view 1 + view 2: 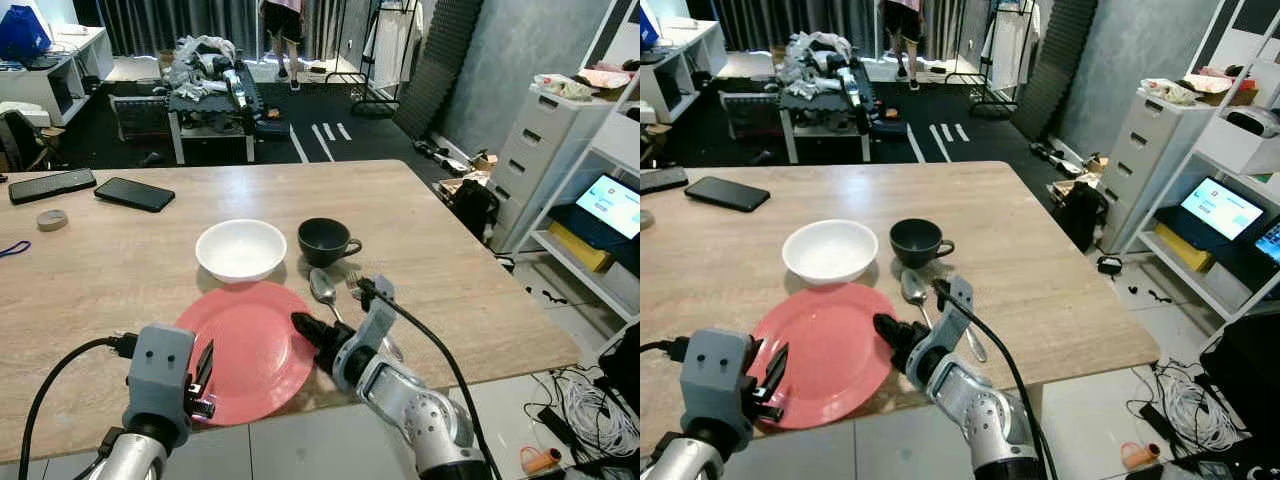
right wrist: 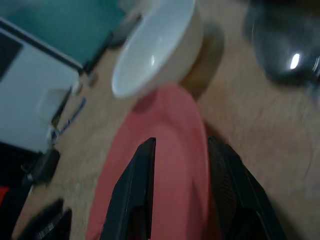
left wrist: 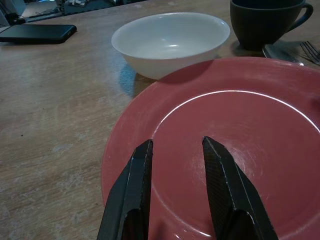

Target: Setting the table

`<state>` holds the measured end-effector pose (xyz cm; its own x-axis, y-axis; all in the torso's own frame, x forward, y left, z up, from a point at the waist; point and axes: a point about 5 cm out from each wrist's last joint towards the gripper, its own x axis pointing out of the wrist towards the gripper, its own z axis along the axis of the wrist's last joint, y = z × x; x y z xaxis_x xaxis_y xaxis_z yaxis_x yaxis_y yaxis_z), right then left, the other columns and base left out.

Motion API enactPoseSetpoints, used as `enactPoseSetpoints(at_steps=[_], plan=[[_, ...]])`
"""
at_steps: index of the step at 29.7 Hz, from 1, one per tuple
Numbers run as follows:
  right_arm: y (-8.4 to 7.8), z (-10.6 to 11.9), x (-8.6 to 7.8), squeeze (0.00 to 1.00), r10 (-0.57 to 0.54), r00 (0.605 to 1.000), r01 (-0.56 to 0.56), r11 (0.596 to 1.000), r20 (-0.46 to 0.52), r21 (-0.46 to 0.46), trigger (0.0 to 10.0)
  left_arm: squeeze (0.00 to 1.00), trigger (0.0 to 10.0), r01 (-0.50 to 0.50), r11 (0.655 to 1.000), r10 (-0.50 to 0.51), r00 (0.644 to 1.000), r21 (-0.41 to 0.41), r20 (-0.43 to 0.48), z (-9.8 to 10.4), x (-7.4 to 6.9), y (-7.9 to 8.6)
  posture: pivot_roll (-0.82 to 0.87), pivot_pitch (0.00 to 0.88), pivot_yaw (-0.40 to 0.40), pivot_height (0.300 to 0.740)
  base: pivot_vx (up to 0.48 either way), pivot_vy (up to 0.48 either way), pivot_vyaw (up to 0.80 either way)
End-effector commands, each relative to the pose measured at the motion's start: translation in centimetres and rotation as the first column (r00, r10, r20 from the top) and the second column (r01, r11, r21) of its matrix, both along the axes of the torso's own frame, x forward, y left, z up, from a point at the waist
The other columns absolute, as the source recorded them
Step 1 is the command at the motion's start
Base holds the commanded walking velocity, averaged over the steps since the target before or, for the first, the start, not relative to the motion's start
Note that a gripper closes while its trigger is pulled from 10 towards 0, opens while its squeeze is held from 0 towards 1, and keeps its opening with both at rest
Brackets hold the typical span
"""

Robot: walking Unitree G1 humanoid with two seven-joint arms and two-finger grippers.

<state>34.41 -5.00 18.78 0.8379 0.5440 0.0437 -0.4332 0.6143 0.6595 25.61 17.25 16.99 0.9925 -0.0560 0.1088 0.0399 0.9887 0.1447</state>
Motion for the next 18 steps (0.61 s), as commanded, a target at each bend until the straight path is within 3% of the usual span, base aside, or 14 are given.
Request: enactPoseSetpoints(at_steps=[1, 4, 11, 13, 15, 18], plan=[[1.1, 1.1, 0.0, 0.0, -0.012, 0.996, 0.012, 1.0, 0.083, 0.002, 10.0, 0.0, 10.0, -0.008, 1.0, 0.008, 1.0, 0.002, -0.006, -0.1, -0.2, 0.0, 0.13, 0.14, 0.007, 0.74, 0.0, 0.0, 0.0], [0.4, 2.5, 0.1, 0.0, -0.08, 0.968, 0.097, 0.993, 0.238, -0.064, 10.0, 0.0, 10.0, -0.006, 1.0, 0.006, 1.0, -0.001, -0.005, -0.1, -0.2, -0.1, 0.13, 0.14, 0.008, 0.74, 0.0, 0.0, 0.0], [-1.7, 4.6, 0.4, 0.0, -0.183, 0.915, 0.21, 0.977, 0.359, -0.039, 10.0, 0.0, 10.0, -0.004, 1.0, 0.004, 1.0, -0.003, -0.004, -0.1, -0.2, -0.2, 0.13, 0.142, 0.009, 0.74, 0.0, 0.0, 0.0], [-2.8, 5.9, 0.3, 0.0, -0.216, 0.874, 0.265, 0.963, 0.436, -0.052, 10.0, 0.0, 10.0, -0.002, 1.0, 0.002, 1.0, -0.004, -0.003, -0.1, -0.2, -0.2, 0.12, 0.142, 0.01, 0.74, 0.0, 0.0, 0.0], [-3.8, 6.7, -0.1, 0.0, -0.219, 0.829, 0.308, 0.947, 0.515, -0.093, 10.0, 0.0, 10.0, 0.001, 1.0, -0.001, 1.0, -0.007, -0.001, -0.1, -0.1, -0.4, 0.12, 0.143, 0.01, 0.74, 0.0, 0.0, 0.0], [-4.7, 6.4, -1.0, 0.0, -0.171, 0.809, 0.316, 0.933, 0.562, -0.171, 10.0, 0.0, 10.0, 0.01, 1.0, -0.01, 1.0, -0.006, 0.003, 0.0, 0.0, -0.6, 0.12, 0.144, 0.011, 0.74, 0.0, 0.0, 0.0]])
